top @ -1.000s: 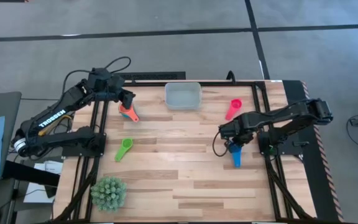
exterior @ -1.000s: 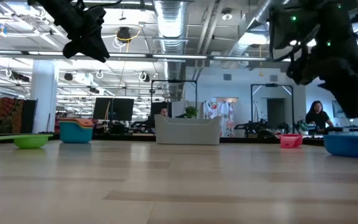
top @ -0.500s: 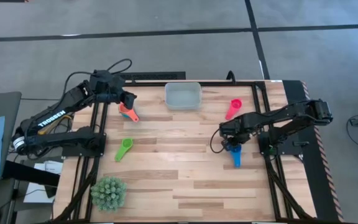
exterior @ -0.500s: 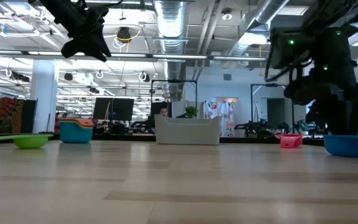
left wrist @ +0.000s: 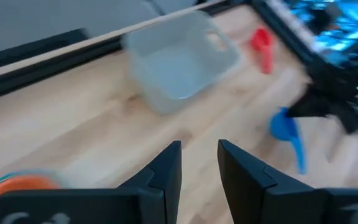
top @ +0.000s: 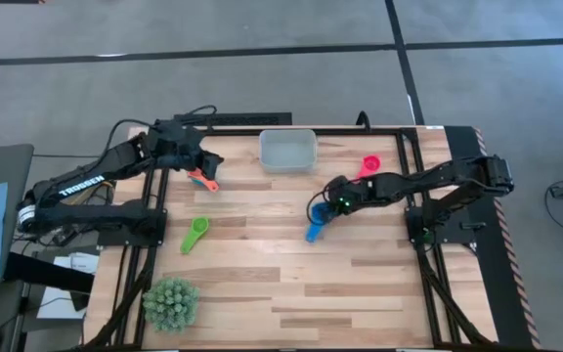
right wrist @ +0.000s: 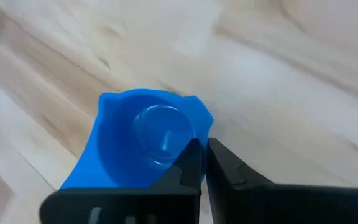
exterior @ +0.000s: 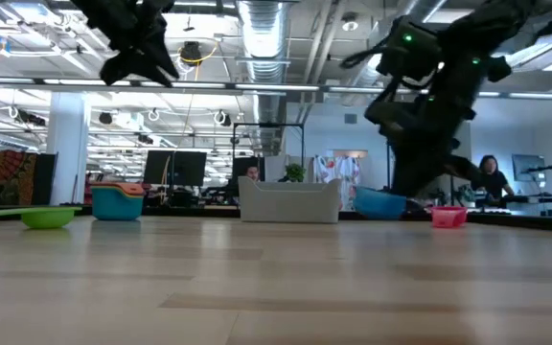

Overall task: Nest measuring cups in basket
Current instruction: Stack the blue measuring cup on the orange measuring cup

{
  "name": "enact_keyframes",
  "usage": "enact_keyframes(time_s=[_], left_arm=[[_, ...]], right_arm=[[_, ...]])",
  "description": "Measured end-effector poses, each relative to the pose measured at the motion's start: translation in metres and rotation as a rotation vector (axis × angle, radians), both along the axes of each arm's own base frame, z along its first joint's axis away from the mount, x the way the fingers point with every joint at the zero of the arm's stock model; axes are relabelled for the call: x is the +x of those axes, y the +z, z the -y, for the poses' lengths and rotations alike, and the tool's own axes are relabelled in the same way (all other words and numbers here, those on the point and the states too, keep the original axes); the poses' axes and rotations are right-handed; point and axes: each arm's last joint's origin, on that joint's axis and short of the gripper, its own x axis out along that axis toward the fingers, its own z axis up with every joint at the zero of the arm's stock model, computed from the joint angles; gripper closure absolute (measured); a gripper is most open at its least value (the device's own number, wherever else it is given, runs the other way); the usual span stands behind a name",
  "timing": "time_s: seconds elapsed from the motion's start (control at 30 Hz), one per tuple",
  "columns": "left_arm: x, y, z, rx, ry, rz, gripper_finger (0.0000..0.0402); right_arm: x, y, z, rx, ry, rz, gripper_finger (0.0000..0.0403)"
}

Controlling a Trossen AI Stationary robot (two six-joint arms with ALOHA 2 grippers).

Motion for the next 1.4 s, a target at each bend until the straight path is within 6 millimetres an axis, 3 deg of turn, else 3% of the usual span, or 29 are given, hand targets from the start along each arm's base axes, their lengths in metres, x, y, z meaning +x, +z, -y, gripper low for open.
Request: enact_keyframes(time_s=[0.27,0.5,0.73,0.93,1.4], left_arm=[[0.058,-0.014,0.012,-0.024,-0.125,0.067,0.0322],[0.097,-0.033,0.014,-0.072,-0.220,0.116,0.0292],[0.108,-0.043,0.012,-0.173,-0.243,0.129,0.0262],[0.109,-0.041,0.013,-0.185,-0.252,0.155,0.0263],[0.110,-0.038,0.011,-0.152,-0.214,0.182,0.0354]], right_arm=[[0.046,0.027,0.031,-0.104,-0.036,0.150,0.0396],[0.088,0.070,0.048,-0.185,0.062,0.249,0.0394],[0.103,0.109,0.054,-0.246,0.142,0.310,0.0392],[0.102,0.119,0.067,-0.284,0.123,0.323,0.0394],[0.106,0.131,0.071,-0.353,0.184,0.376,0.0391]])
